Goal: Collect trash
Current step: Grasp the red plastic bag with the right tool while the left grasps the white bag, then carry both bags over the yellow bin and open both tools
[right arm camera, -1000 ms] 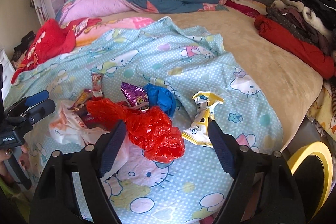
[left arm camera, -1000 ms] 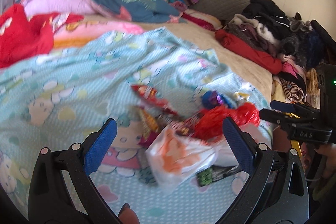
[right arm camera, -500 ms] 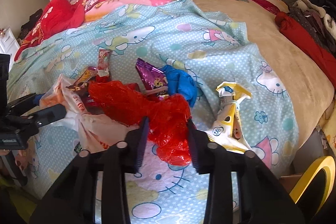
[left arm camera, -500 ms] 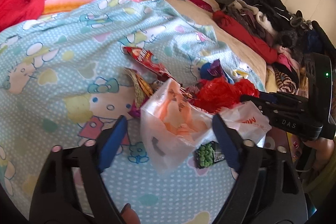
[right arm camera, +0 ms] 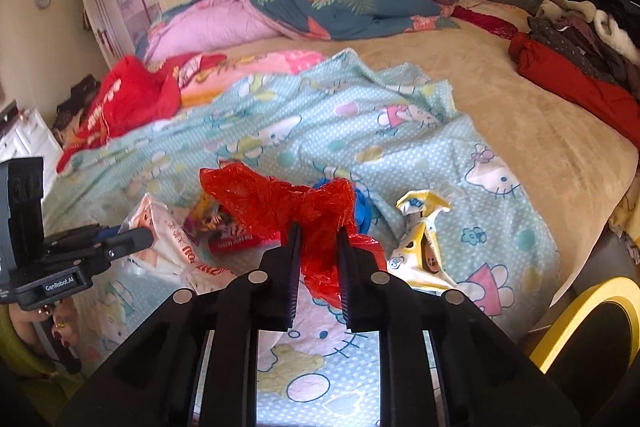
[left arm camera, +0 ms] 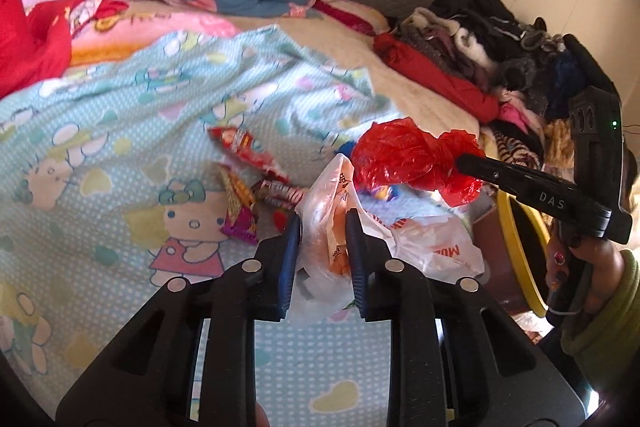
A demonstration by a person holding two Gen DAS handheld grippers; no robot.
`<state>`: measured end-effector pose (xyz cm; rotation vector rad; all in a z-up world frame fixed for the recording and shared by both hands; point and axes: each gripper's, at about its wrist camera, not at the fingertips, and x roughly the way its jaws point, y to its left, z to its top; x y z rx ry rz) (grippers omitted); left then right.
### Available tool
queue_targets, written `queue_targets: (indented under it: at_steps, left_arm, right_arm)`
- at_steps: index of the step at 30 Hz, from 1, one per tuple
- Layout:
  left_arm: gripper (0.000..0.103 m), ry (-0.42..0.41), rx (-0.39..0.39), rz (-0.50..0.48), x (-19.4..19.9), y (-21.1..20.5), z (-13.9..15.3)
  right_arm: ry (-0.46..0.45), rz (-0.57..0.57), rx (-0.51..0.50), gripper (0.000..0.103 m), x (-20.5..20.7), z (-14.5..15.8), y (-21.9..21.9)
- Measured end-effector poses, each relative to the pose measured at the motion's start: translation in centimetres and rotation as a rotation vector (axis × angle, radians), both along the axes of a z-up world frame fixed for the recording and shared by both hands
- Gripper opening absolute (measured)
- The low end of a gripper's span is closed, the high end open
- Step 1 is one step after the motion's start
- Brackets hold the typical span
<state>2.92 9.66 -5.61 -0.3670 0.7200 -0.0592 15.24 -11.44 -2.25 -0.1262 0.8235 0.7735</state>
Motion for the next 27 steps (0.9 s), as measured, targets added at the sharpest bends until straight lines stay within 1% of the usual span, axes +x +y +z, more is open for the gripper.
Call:
queue_targets:
  at_steps: [4, 7, 12, 19, 27]
  left_arm:
    - [0.015, -0.05, -0.013, 0.014, -0.3, 0.2, 1.8]
    - [0.014, -0.086, -0.008, 0.012, -0.2, 0.0, 3.2]
    - [0.014, -0.134, 0.003, 0.009, 0.0, -0.9, 4.9]
    - [0.013, -0.162, 0.004, -0.018, 0.5, -2.4, 5.8]
    - [0.013, -0.199, 0.011, -0.066, 1.6, -4.5, 7.0]
  right_arm:
    - [-0.033, -0.021, 0.036, 0.016, -0.2, 1.7, -0.9]
    - [-0.055, -0.039, 0.061, 0.016, -0.2, 2.9, -1.7]
    - [-0.081, -0.069, 0.085, 0.016, -0.4, 3.9, -3.0]
    - [-0.107, -0.105, 0.105, 0.016, -0.9, 4.9, -4.8]
    - [-0.123, -0.172, 0.141, 0.016, -1.1, 5.6, -7.3]
